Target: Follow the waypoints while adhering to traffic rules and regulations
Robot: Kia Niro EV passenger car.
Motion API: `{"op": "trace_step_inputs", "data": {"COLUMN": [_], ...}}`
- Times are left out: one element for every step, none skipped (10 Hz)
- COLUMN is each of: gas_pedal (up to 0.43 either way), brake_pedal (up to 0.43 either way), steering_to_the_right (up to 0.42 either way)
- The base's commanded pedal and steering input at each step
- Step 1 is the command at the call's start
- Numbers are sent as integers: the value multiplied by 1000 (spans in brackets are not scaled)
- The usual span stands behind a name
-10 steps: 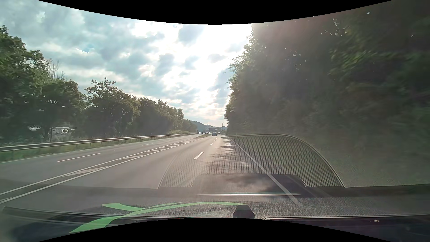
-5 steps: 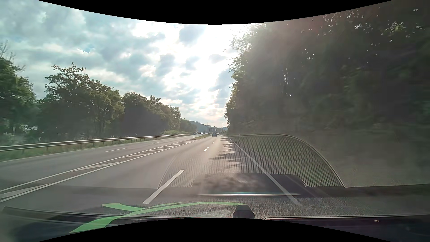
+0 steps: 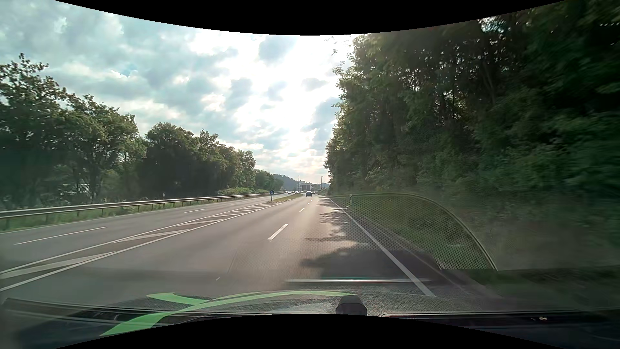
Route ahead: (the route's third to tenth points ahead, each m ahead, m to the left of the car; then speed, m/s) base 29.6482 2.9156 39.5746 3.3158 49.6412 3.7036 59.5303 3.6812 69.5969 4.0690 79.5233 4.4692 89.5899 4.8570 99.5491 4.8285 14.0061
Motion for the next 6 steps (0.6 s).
{"op": "trace_step_inputs", "data": {"gas_pedal": [150, 138, 98, 67, 87, 110], "brake_pedal": [0, 0, 0, 0, 0, 0], "steering_to_the_right": [-2, -2, -2, -3, -3, -2]}}
